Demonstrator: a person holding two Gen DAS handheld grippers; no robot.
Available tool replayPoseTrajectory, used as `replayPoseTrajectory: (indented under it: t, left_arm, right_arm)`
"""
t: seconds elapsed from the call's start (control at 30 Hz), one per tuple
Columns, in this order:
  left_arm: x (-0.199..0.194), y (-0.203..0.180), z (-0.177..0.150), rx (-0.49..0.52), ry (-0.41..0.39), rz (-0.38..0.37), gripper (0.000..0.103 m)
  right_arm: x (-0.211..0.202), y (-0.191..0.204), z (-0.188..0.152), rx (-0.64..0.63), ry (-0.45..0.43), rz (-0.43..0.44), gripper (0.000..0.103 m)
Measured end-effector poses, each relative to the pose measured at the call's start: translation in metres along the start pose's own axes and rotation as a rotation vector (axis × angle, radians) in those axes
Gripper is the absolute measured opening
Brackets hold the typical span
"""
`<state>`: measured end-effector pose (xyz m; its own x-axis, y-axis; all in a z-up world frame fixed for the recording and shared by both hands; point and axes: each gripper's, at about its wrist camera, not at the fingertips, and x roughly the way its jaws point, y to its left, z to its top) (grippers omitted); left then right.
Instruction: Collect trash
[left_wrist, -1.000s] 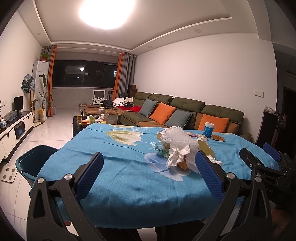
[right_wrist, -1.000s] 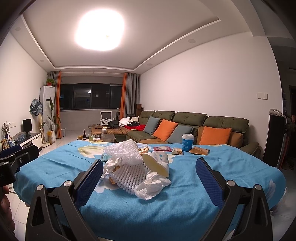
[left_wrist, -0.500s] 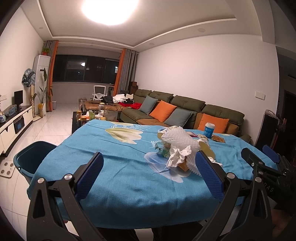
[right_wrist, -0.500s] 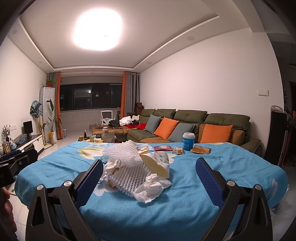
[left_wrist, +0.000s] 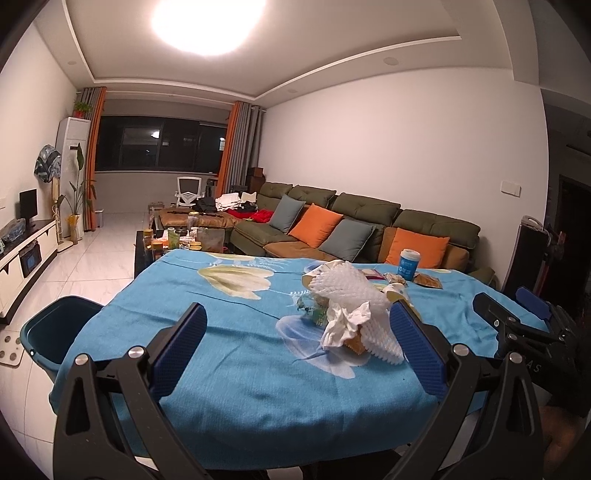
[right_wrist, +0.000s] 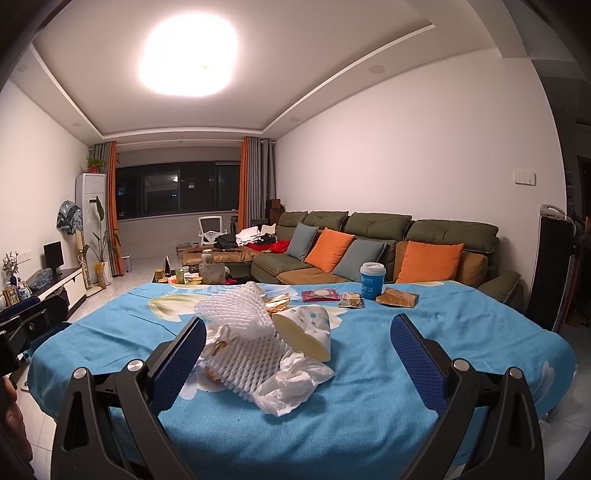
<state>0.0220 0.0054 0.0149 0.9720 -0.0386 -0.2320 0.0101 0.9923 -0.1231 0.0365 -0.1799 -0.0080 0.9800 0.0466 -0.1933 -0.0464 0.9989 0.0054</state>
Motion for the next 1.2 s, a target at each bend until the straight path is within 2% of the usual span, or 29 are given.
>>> replayPoseTrajectory:
  t: [0.57,0.93,1.2]
  left_arm:
    - [0.022,-0.009,0.006,0.013,0.030,0.002,0.098]
    - [0.049,-0.011,0.008,0.031,0.077,-0.001,0.098]
    - [0.081,-0.020,0.018,0.064,0.114,-0.025,0.097]
  right_arm:
    - [0.022,-0.006,0.001,0.004,0.068,0.008,0.096]
    - [0.045,-0.005,-0.005,0.001,0.143,0.011,0.096]
    - [0.074,-0.011,-0.016,0.009,0.237,0.012,0.096]
